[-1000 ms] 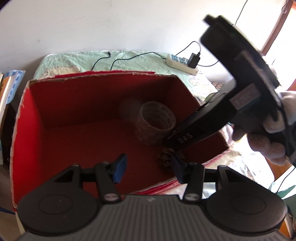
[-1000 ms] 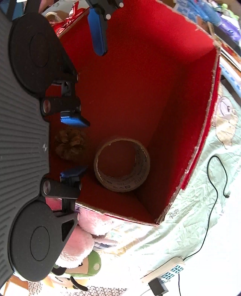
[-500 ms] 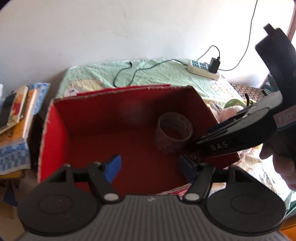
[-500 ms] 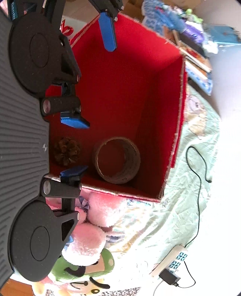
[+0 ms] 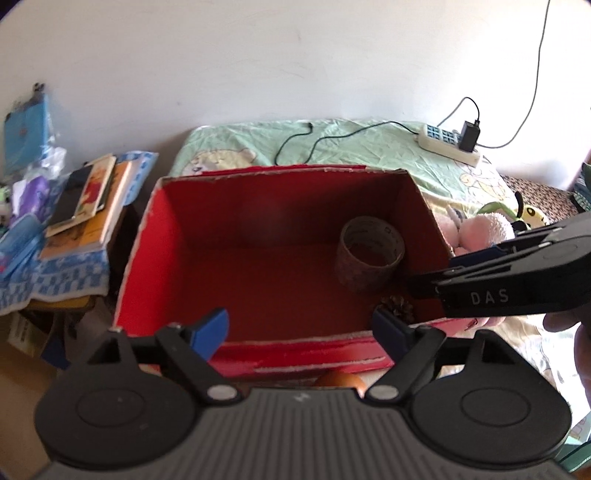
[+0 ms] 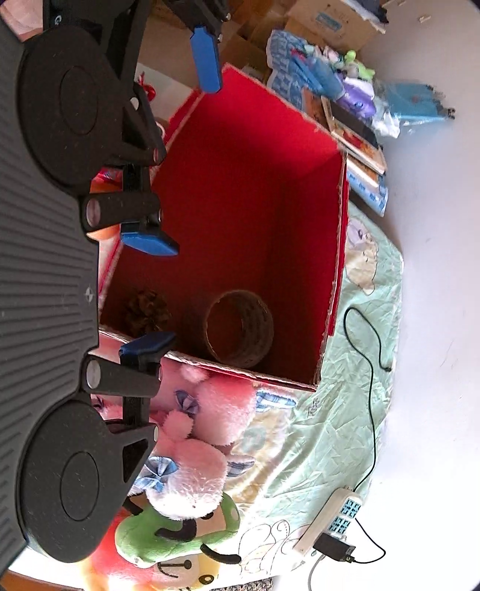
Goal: Organize objects
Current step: 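Withdraw the right gripper from the box toward the orange gourd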
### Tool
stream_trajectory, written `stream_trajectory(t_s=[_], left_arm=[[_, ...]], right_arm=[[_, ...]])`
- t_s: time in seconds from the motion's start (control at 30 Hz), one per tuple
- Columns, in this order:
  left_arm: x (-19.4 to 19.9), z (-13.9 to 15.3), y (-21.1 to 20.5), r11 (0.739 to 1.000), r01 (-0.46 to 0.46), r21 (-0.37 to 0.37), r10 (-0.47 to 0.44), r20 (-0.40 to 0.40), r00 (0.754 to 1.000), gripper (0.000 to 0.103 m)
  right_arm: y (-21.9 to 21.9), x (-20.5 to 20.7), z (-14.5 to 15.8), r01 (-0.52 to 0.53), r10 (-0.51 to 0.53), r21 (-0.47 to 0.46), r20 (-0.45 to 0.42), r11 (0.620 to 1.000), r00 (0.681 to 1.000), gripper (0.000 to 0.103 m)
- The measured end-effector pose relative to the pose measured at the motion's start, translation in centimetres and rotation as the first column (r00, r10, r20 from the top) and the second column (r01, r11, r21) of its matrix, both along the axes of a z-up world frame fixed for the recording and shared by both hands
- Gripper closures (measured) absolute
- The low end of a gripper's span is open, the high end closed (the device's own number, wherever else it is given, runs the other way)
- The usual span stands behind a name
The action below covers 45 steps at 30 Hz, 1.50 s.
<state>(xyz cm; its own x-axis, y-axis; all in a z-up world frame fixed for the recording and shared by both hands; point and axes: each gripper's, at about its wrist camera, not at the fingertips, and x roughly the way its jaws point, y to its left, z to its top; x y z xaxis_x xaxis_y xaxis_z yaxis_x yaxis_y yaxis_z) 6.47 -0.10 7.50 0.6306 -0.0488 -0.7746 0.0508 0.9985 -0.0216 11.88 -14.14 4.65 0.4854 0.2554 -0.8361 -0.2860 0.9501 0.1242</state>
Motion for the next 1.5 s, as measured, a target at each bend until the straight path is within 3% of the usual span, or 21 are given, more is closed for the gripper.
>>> stream_trajectory(t_s=[0.17, 0.37, 0.63, 0.8, 0.97, 1.23, 1.5], left_arm=[[-2.0, 0.7, -1.0, 0.997, -0.064, 0.041, 0.063, 0.024, 0.998, 0.014], [-3.9, 0.4, -1.8, 0.988, -0.146, 0.055, 0.147, -0.004, 0.989, 0.013], [-6.1, -1.2, -2.2, 0.973, -0.222, 0.063, 0.226, -0.060, 0.972, 0.011], [-7.0, -2.7, -2.3, 0.967, -0.243, 0.074, 0.250, -0.107, 0.962, 0.009], [-7.5, -4.2, -1.6, 0.967, -0.243, 0.077, 0.252, -0.156, 0.955, 0.009], [-9.1, -5.5, 1.9, 0.975, -0.215, 0.049, 0.220, -0.168, 0.961, 0.009], [-10.3, -5.8, 5.1, 0.992, -0.123, -0.040, 0.115, -0.165, 0.980, 0.009]], right_arm=[[-0.6, -1.3, 0.4, -0.027, 0.026, 0.040, 0.024, 0.999, 0.999, 0.055], [-0.9, -3.6, 0.7, -0.102, 0.096, 0.089, 0.060, 0.991, 0.994, 0.054], [-1.9, -5.9, 0.3, -0.099, 0.085, 0.169, 0.090, 0.981, 0.992, 0.054], [-2.0, -7.2, -0.7, -0.084, 0.069, 0.167, 0.095, 0.982, 0.993, 0.055], [-2.2, -7.9, -2.1, -0.045, 0.036, 0.216, 0.044, 0.975, 0.998, 0.055], [-2.2, -8.9, -5.1, 0.091, -0.069, 0.282, -0.086, 0.955, 0.994, 0.055], [-1.0, -9.9, -7.4, 0.158, -0.121, 0.288, -0.142, 0.944, 0.982, 0.056]])
